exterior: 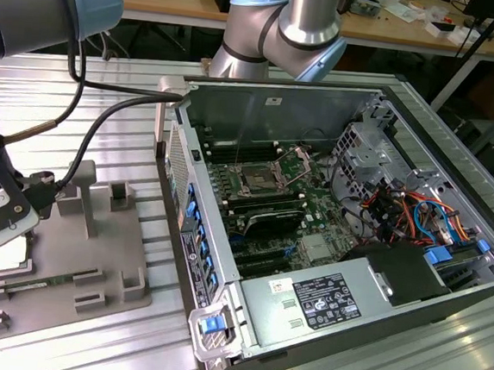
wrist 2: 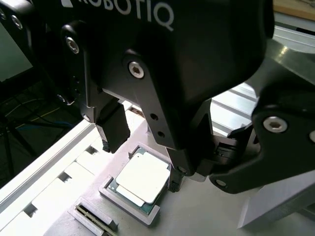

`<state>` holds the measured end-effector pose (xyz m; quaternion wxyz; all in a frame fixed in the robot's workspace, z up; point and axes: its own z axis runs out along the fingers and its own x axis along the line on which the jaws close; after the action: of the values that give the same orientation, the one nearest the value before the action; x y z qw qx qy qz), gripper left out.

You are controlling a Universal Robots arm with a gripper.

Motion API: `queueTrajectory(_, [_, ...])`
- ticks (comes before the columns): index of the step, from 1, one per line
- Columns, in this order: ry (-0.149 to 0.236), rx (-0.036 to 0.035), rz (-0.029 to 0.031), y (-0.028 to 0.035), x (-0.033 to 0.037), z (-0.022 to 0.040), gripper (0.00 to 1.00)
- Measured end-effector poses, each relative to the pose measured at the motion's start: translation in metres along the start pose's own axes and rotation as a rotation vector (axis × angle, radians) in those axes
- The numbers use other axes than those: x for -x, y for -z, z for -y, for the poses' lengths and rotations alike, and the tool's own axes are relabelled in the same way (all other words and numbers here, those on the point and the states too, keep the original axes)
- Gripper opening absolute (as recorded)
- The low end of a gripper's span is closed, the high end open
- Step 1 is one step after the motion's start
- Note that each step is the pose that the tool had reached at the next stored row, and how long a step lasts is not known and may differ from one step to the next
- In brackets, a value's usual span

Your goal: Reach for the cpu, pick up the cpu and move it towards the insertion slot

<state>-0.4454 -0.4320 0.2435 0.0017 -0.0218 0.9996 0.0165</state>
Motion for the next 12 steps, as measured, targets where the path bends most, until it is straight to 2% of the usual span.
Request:
queueTrajectory(7, [0.0, 0.0001, 0.0002, -0.0002, 0.0, 0.0, 0.6])
queueTrajectory(8, [0.0, 0.0, 0.0002, -0.0002, 0.0, 0.0, 0.62])
queueTrajectory(10, [0.0, 0.0001, 0.0002, -0.0002, 0.0, 0.0001, 0.74])
queueTrajectory(12, [0.0, 0.0001, 0.0003, -0.0002, 0.0, 0.0001, 0.74])
